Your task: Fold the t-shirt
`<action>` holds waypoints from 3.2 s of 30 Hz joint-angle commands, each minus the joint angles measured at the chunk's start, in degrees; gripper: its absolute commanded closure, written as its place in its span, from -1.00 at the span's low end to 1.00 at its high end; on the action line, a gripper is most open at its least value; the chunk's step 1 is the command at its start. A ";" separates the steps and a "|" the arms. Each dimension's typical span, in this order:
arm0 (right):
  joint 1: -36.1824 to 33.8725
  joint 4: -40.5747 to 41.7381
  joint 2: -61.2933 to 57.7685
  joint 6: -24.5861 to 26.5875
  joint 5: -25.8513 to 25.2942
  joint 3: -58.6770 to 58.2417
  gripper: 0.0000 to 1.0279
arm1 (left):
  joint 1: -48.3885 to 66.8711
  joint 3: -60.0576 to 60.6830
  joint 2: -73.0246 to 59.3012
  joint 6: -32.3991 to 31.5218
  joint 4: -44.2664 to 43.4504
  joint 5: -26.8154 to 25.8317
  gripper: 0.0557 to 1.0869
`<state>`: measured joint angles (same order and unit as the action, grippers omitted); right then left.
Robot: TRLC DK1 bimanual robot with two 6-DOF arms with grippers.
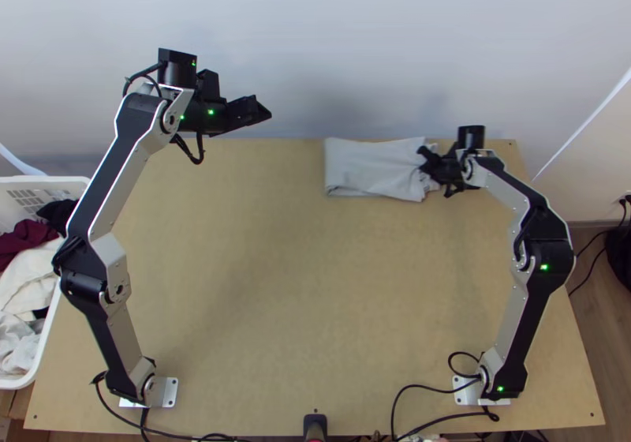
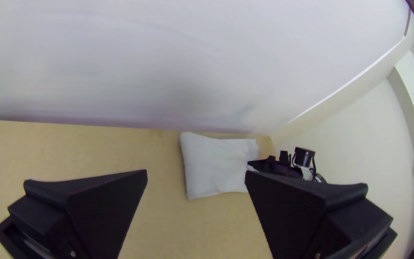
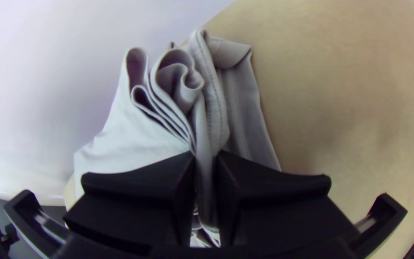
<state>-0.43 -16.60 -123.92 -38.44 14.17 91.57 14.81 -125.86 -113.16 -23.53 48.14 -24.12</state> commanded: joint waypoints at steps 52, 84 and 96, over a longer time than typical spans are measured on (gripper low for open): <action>-21.72 -5.28 57.30 10.22 -1.08 -8.78 -0.91 | -8.57 2.11 24.75 6.74 -9.20 23.77 -0.92; -15.13 40.86 117.33 25.52 -0.38 -85.59 -0.91 | -19.64 116.90 112.90 26.43 -52.53 36.69 -0.89; -10.47 17.39 124.01 25.08 -9.08 -91.22 -0.91 | -15.51 125.78 112.37 18.08 -49.55 31.94 -0.91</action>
<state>-11.35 1.63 -0.30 -12.10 5.89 0.73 -1.04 -2.35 -0.43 -3.11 -2.48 8.34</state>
